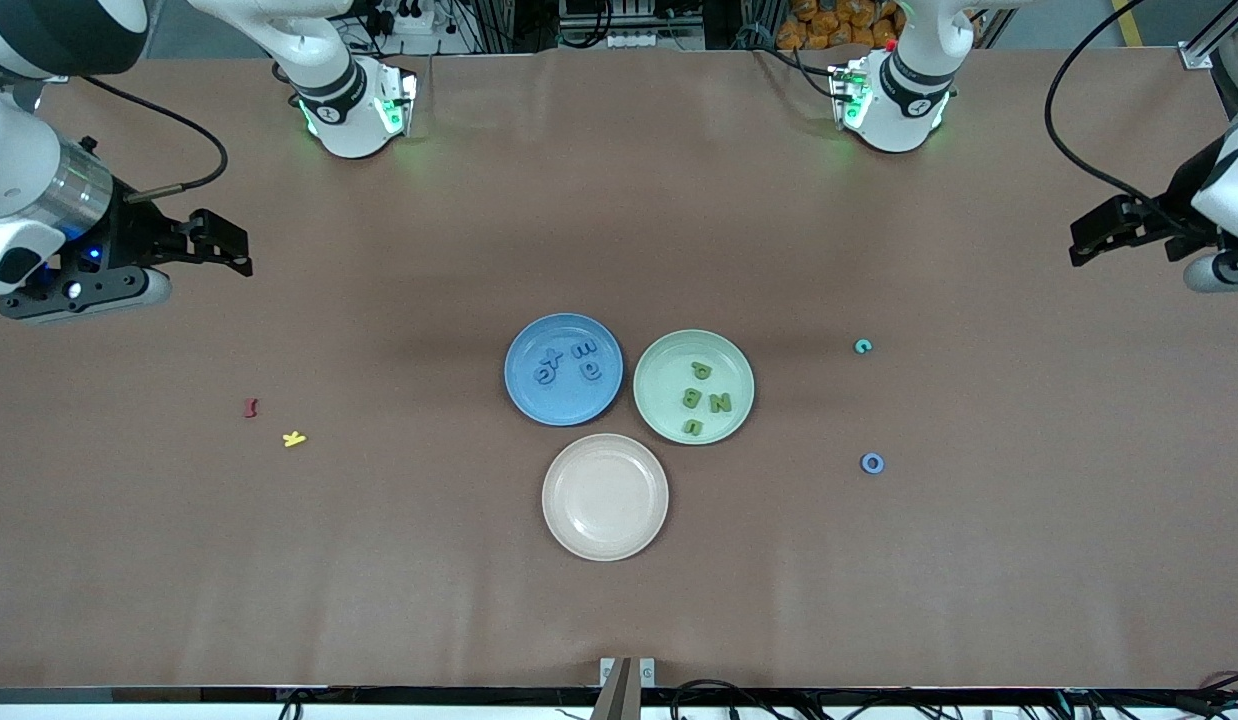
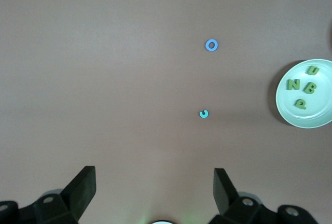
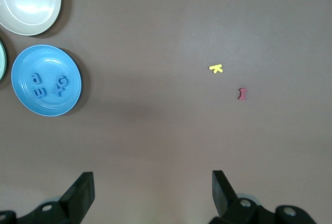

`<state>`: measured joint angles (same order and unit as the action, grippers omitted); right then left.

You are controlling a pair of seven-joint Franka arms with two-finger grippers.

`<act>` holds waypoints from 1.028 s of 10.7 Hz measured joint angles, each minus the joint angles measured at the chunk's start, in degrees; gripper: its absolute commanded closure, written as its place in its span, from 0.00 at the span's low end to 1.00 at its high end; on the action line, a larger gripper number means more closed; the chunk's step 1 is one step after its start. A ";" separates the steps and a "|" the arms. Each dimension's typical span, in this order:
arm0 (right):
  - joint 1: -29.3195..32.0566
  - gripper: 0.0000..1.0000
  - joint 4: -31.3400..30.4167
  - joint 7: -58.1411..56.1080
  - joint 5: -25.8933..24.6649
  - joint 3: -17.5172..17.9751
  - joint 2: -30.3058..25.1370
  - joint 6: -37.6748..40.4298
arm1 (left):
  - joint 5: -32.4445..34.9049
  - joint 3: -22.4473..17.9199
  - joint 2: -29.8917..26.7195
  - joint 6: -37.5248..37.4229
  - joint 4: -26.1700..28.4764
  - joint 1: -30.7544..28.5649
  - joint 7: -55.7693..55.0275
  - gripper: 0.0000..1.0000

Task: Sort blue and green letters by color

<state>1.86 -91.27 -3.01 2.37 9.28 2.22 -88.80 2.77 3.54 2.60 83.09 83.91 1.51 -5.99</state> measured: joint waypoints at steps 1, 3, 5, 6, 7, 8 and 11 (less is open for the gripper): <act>0.00 0.00 0.00 0.00 0.00 0.00 0.00 -0.01 | -0.08 -0.12 -0.23 -0.20 -0.06 0.29 0.05 0.00; 0.00 0.00 0.00 0.00 0.00 -0.01 0.00 -0.02 | -0.25 -0.32 -0.23 -0.21 -0.06 0.23 0.38 0.00; 0.00 0.00 0.00 0.00 0.00 -0.01 0.01 -0.02 | -0.82 -0.71 -0.35 -0.21 -0.12 0.17 0.52 0.00; 0.00 0.00 0.00 0.00 0.00 -0.01 0.01 -0.02 | -0.88 -0.74 -0.43 -0.21 -0.15 0.17 0.52 0.00; 0.00 0.00 0.00 0.00 0.00 -0.01 0.01 -0.02 | -0.90 -0.74 -0.49 -0.21 -0.15 0.17 0.52 0.00; 0.00 0.00 -0.01 0.00 0.00 -0.01 0.01 -0.02 | -0.91 -0.74 -0.55 -0.21 -0.15 0.17 0.52 0.00; 0.00 0.00 -0.01 0.00 -0.01 -0.01 0.05 -0.02 | -1.75 -0.99 -0.57 -0.21 -0.15 0.12 0.52 0.00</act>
